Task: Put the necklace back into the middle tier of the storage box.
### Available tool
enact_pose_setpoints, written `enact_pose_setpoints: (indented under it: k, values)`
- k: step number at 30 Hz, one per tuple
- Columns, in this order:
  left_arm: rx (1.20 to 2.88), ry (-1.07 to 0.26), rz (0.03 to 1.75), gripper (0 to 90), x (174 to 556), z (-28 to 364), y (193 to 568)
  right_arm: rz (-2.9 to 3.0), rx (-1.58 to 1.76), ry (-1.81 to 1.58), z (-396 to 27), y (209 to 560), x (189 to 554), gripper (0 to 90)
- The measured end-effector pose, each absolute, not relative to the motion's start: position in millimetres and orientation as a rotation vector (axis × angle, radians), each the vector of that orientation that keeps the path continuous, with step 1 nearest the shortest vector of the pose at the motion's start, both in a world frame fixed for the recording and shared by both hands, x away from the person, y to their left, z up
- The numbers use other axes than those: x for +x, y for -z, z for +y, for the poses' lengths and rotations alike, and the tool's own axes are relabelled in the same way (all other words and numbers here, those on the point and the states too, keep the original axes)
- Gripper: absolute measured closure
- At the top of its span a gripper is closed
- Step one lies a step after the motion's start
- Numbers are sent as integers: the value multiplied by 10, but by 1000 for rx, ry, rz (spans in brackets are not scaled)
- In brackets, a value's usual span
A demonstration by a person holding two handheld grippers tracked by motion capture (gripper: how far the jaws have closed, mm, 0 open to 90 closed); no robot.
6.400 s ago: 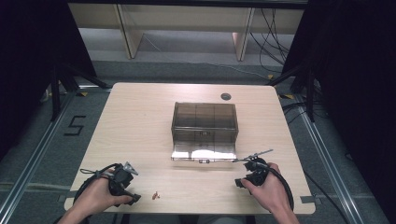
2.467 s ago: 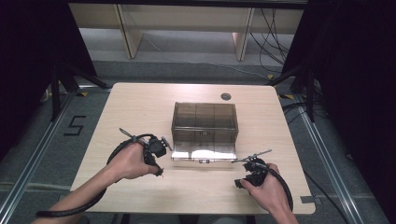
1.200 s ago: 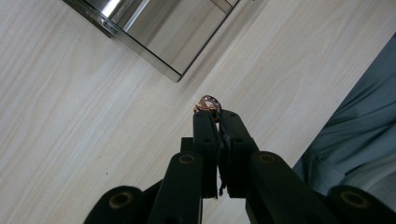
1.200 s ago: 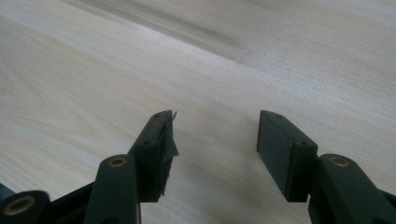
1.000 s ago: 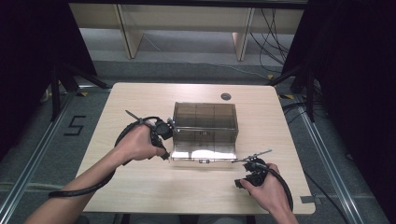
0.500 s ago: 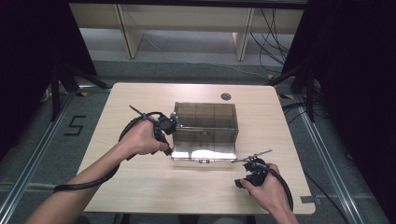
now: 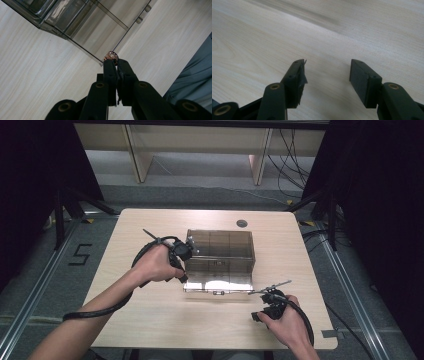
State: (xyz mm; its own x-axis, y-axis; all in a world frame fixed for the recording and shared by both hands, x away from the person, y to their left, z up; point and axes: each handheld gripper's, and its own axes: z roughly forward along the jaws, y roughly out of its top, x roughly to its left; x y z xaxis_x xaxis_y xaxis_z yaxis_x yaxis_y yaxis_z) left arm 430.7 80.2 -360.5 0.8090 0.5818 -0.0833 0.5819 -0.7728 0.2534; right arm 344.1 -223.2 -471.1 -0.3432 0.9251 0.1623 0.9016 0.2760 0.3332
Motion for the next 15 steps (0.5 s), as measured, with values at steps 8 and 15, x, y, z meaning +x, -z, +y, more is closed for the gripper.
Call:
enact_pose_setpoints:
  k: [8, 15]
  values:
    - [2729, -3, 894, 859, 4342, 776, 3614, 2458, 1741, -566, -2243, 4718, 3449, 466]
    - [2726, 2, 889, 859, 4381, 751, 3630, 2459, 1741, -565, -2242, 4719, 3450, 466]
